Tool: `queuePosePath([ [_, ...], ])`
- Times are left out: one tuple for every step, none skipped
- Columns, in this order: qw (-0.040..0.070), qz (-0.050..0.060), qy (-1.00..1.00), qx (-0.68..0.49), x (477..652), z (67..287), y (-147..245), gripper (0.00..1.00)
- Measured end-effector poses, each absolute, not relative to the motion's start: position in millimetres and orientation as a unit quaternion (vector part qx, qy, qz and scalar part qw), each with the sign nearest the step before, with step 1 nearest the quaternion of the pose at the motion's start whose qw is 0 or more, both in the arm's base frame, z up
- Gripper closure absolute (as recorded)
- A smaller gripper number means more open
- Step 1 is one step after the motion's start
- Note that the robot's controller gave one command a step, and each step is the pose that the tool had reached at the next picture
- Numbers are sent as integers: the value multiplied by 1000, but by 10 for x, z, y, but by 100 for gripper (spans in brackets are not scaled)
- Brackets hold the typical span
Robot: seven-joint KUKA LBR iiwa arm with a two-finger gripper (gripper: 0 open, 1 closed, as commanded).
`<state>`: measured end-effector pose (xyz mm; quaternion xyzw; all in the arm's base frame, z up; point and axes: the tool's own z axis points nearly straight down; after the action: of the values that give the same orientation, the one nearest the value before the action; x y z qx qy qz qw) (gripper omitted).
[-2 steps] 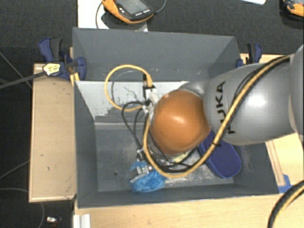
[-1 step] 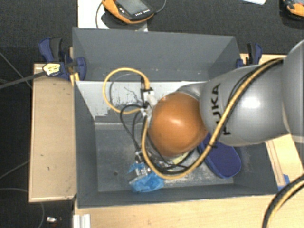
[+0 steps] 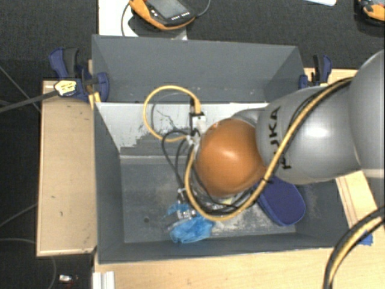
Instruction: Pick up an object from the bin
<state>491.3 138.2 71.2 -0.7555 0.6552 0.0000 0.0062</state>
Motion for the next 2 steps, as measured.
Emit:
queuePosePath([
  [7, 1, 598, -802, 4813, 804, 1429, 100],
  [6, 1, 599, -800, 4812, 803, 1429, 100],
])
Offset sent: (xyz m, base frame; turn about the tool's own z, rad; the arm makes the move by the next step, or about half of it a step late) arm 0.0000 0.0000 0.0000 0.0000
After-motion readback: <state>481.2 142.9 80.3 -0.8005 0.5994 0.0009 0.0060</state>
